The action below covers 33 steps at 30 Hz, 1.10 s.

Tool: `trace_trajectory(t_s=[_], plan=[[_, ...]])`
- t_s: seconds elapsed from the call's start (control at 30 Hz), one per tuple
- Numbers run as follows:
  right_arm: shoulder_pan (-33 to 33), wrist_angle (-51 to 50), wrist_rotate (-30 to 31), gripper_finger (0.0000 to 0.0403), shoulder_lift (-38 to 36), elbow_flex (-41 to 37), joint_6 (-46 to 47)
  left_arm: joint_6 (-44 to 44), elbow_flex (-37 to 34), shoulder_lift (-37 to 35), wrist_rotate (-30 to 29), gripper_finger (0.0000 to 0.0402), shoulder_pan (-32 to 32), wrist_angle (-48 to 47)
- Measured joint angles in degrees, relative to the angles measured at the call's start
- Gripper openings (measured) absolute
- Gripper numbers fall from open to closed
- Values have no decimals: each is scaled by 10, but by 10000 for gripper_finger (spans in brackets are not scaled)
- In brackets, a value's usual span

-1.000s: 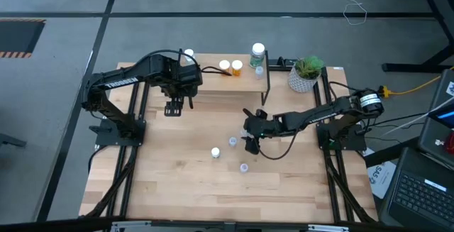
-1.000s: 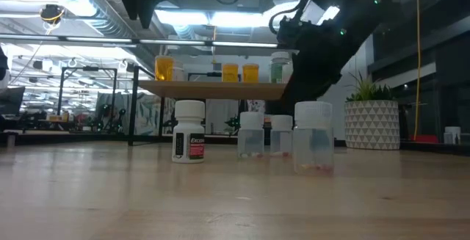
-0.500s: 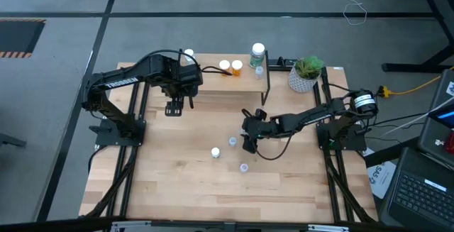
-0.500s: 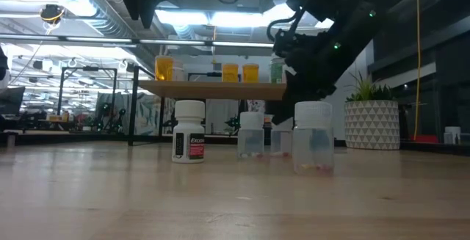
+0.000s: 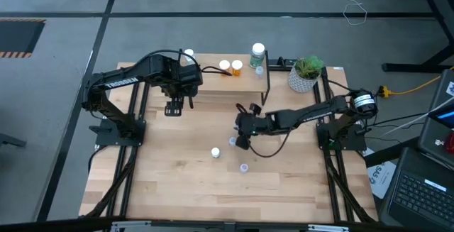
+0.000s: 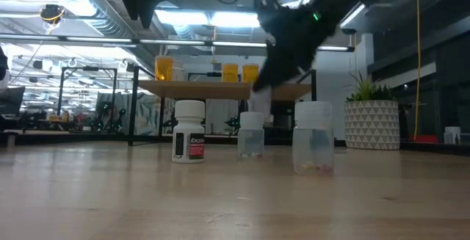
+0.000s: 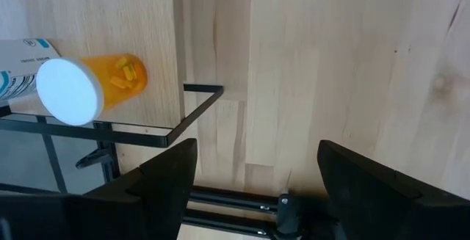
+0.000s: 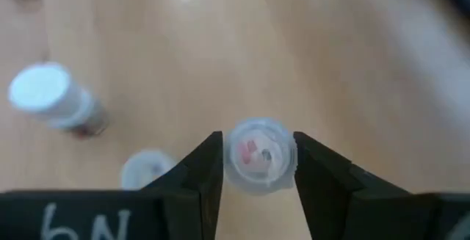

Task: Pick and place medicine bottles onto shelf by color
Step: Put the transparent medicine bottle on the shelf

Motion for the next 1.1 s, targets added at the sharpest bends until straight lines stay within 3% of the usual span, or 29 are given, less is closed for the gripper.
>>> trace_trajectory(t_s=[0.2, 0.3, 0.47, 0.63, 0.93, 1.1], plan=[[-25, -217, 127, 139, 0, 169, -57, 1, -1, -6, -16, 279, 0, -4], [-52, -265, 133, 139, 0, 234, -83, 3, 0, -18, -34, 279, 1, -5], [-126, -278, 77, 139, 0, 278, -95, 3, 0, -46, -36, 279, 7, 0], [-202, -277, 2, 139, 0, 263, -68, -1, 0, -73, -36, 279, 7, 4], [-246, -271, -66, 139, 2, 255, -65, 0, 0, -84, -36, 279, 7, 34], [-256, -272, -66, 198, 2, 254, -70, -1, 0, -84, -33, 279, 7, 35]])
